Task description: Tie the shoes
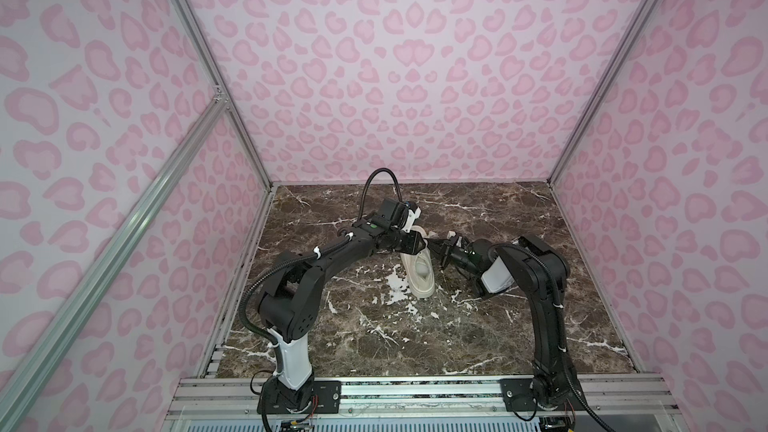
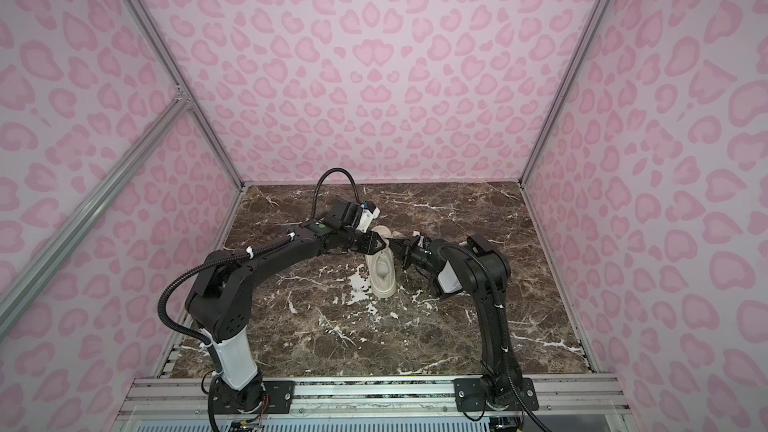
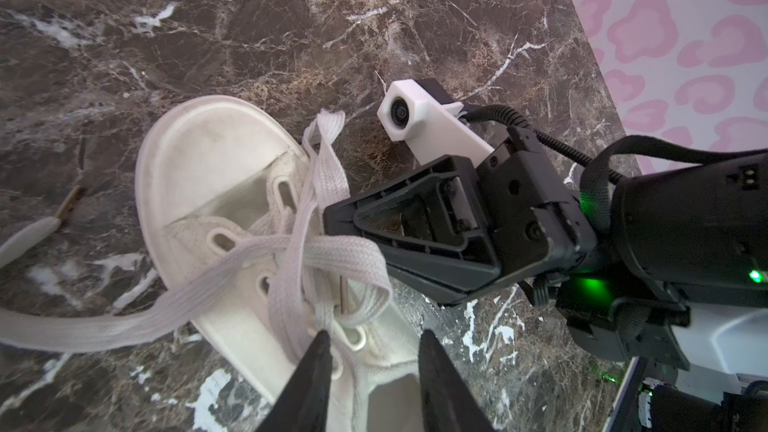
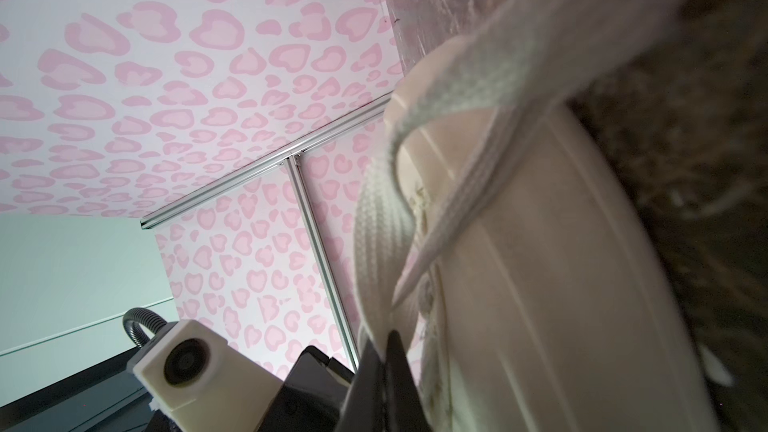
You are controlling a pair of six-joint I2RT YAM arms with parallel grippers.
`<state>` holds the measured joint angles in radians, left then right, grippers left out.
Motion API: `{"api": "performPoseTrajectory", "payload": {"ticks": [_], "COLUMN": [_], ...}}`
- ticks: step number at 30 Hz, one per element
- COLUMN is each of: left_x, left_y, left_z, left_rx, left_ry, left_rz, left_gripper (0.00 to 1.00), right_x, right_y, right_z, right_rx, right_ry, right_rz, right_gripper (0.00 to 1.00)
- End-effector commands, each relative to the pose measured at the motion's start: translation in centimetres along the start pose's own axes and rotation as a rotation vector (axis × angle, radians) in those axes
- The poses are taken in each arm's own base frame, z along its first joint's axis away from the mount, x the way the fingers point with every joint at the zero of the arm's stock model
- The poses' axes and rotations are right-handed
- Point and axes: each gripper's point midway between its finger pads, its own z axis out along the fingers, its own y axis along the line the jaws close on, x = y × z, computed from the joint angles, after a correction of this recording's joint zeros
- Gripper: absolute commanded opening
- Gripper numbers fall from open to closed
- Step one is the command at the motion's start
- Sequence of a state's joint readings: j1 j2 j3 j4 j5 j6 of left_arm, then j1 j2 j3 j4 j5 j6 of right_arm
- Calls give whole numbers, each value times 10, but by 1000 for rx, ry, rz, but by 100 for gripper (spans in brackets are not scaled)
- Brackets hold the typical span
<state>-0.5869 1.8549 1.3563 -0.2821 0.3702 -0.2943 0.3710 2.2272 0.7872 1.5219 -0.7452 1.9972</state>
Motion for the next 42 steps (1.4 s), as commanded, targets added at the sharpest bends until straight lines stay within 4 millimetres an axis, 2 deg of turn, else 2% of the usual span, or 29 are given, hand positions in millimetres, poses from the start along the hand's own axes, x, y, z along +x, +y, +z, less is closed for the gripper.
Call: {"api": "performPoseTrajectory", "payload": {"ticks": [1, 5, 12, 18, 20, 21, 26, 42], "left_x": [-5, -5, -6, -7, -8, 2, 4, 8], "left_y": [-4, -3, -4, -3, -3, 1, 1, 7], "left_z": [-1, 0, 2, 2, 0, 3, 3, 14], "left_rx": [20, 19, 33, 38, 40, 35, 46, 42], "left_ry": [-20, -20, -24, -25, -31, -8, -6, 8], "left_rz": [3, 1, -8, -9, -8, -17, -18, -33], "left_gripper": [38, 38, 38, 37, 32, 31, 21, 23], "right_x": [8, 13, 14, 15, 15, 15, 16, 20], "right_y": [12, 18, 6, 7, 5, 4, 5, 4], "right_z": [1, 4, 2, 3, 2, 2, 2, 5], "right_rx": [-32, -40, -17, -16, -12, -11, -11, -9], "right_ry": [30, 49, 48, 55, 55, 54, 60, 70], "right_rz": [-32, -38, -23, -26, -23, -23, -23, -21], "right_gripper": [3, 3, 3, 2, 2, 3, 2, 2]}}
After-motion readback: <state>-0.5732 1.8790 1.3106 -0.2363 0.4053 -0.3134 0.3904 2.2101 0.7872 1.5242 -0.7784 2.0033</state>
